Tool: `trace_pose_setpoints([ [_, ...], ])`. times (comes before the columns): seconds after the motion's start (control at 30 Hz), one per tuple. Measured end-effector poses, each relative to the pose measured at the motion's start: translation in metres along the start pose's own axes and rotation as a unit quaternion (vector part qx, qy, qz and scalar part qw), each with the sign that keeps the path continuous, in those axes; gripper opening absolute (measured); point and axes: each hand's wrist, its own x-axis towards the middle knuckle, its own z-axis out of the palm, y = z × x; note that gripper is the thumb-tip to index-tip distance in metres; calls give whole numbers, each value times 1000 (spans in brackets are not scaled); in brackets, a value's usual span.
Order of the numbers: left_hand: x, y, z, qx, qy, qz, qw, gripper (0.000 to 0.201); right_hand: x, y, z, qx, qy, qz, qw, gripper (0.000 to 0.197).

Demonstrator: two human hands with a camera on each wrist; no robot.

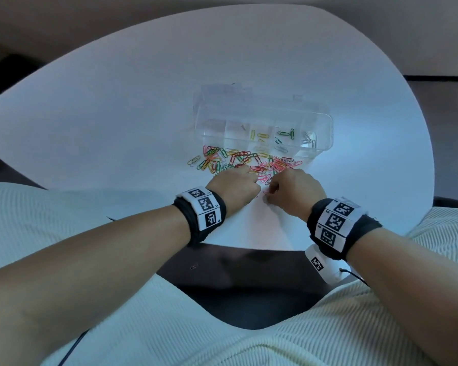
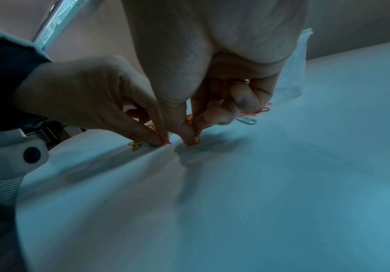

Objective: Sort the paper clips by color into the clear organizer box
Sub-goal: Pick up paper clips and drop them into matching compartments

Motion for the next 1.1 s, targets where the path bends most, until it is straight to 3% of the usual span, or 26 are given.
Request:
trace_pose_setpoints([
  [0.1, 3, -2, 2, -28, 20, 0, 999, 23, 1, 2, -2, 48, -14, -7, 999, 16],
  [0.2, 2, -8, 1, -157, 57, -34, 985, 26, 6, 7, -10, 211, -4, -15, 977, 12],
  [0.27, -2, -11, -6, -275, 106, -72, 953, 18, 9, 10, -15, 366, -5, -8, 931, 6],
  [0.33, -2, -15, -12, -380, 137, -122, 906, 14, 12, 12, -19, 501, -35, 8, 865, 13],
  [0.47, -4, -22, -20, -533, 66, -177, 824, 23, 13, 13, -27, 670, -109, 55, 732, 21],
  [0.53, -5, -22, -22, -565, 53, -178, 804, 25, 13, 15, -29, 703, -119, 81, 697, 25],
  [0.57, -4, -21, -22, -560, 57, -178, 807, 25, 14, 15, -29, 707, -119, 94, 691, 26],
  [0.6, -3, -20, -22, -540, 71, -180, 819, 24, 15, 14, -30, 699, -117, 101, 698, 28],
  [0.63, -1, -18, -21, -506, 88, -182, 839, 22, 16, 13, -30, 665, -103, 99, 733, 31],
  [0.73, -3, -13, -23, -360, 88, -171, 913, 15, 17, 11, -24, 354, 6, 32, 935, 24],
  [0.77, -4, -12, -21, -315, 70, -160, 933, 22, 17, 10, -20, 249, 38, 2, 968, 16],
  [0.87, -3, -12, -13, -236, 29, -132, 962, 35, 18, 12, -8, 137, 57, -22, 989, 8],
  [1.0, -1, -13, -5, -164, 4, -96, 982, 17, 18, 17, -3, 113, 58, -6, 992, 12],
  [1.1, 1, -14, -2, -148, 7, -107, 983, 17, 16, 16, -3, 103, 56, 5, 993, 11],
])
